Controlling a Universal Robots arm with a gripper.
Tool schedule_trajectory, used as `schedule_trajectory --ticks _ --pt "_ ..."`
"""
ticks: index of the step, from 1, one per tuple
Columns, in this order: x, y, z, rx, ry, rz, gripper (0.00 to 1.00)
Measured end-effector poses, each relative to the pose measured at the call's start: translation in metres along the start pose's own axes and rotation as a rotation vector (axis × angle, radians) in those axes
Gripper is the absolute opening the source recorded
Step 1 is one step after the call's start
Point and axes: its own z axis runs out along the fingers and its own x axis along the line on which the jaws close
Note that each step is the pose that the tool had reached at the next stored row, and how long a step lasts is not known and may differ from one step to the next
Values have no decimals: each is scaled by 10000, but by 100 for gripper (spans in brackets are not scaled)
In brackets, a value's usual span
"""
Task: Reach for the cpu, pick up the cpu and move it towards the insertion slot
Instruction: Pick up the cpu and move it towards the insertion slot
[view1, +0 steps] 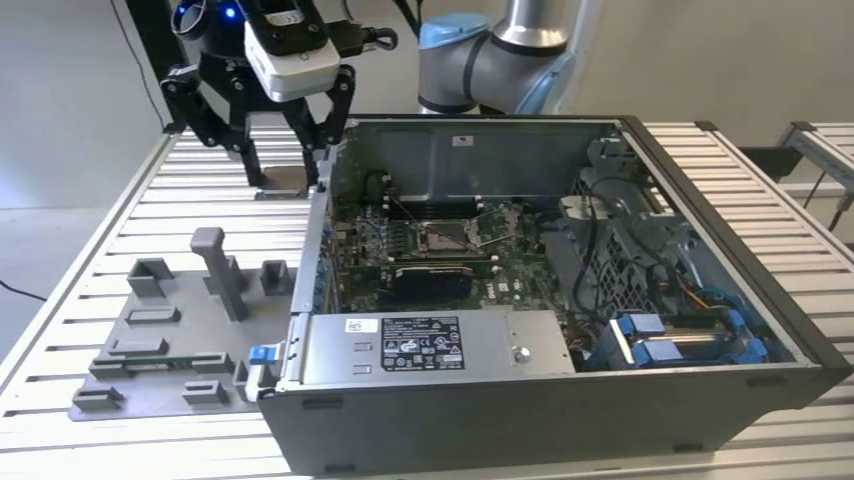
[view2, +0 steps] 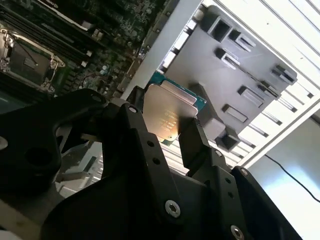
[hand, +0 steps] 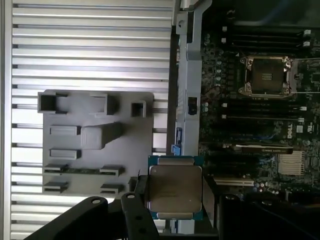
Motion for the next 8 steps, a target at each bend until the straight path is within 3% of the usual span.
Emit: schedule_trajectory --ticks 3,8 --pt "-71 -1 0 0 0 -2 0" --pt "-274 -3 0 0 0 -3 0"
